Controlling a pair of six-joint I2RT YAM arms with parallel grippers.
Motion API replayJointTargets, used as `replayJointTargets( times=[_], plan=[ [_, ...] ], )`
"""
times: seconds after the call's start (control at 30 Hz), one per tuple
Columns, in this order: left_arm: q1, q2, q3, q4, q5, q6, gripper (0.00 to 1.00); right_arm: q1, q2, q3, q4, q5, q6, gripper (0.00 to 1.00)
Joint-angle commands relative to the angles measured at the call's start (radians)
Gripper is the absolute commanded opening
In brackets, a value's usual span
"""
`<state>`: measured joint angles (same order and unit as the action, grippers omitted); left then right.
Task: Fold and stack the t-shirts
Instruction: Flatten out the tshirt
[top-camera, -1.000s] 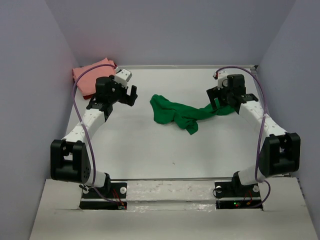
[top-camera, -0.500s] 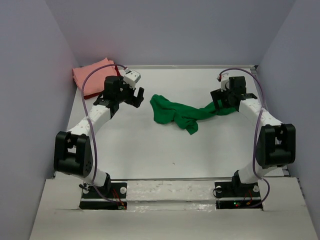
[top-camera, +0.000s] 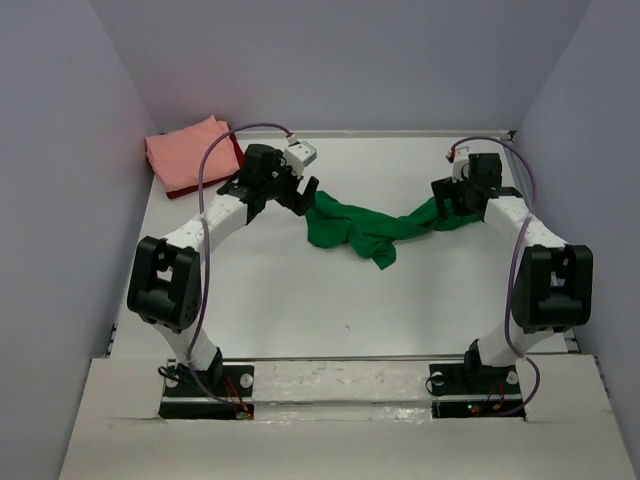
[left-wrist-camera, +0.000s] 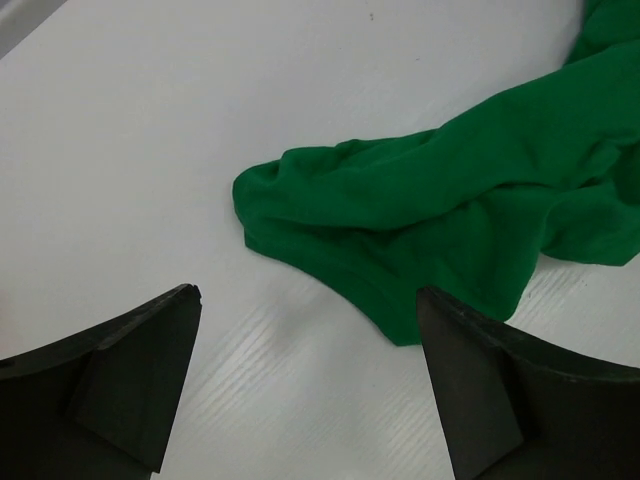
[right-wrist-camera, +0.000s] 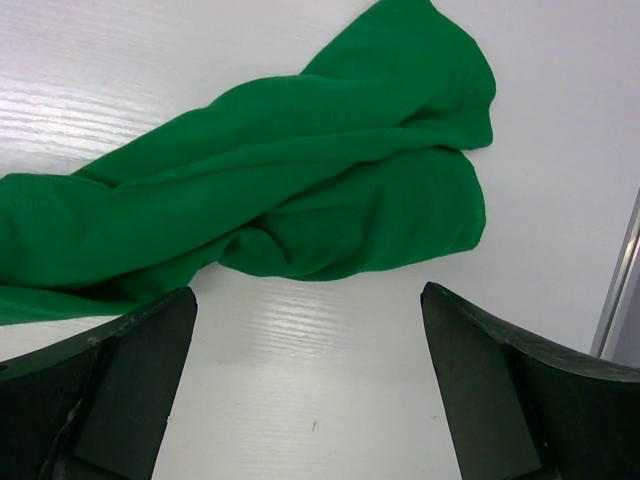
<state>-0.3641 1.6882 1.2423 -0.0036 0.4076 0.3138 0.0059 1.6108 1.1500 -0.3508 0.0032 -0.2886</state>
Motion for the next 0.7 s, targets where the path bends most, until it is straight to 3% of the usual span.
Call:
replayJointTargets(
  times=[0.0, 0.17, 0.37, 0.53, 0.67],
  plan=[
    [0.013, -0.145, -0.075, 0.071, -0.116, 0.028, 0.99, -0.006, -0.020, 0.010, 0.035, -0.089, 0.012, 1.00],
    [0.033, -0.183, -0.119, 0.094, -0.191, 0.027, 0.99, -0.006, -0.054, -0.007, 0.024, -0.152, 0.002, 1.00],
    [0.094, -0.206, -0.129, 0.100, -0.171, -0.001, 0.99, -0.006, -0.092, -0.013, -0.019, -0.282, -0.013, 0.99],
    [0.143, -0.222, -0.142, 0.099, -0.165, -0.001, 0.99, -0.006, -0.072, 0.068, -0.159, -0.527, -0.050, 0.96],
    [0.175, -0.266, -0.196, 0.119, -0.153, 0.001, 0.99, 0.038, 0.007, 0.177, -0.296, -0.626, -0.125, 0.95]
  ],
)
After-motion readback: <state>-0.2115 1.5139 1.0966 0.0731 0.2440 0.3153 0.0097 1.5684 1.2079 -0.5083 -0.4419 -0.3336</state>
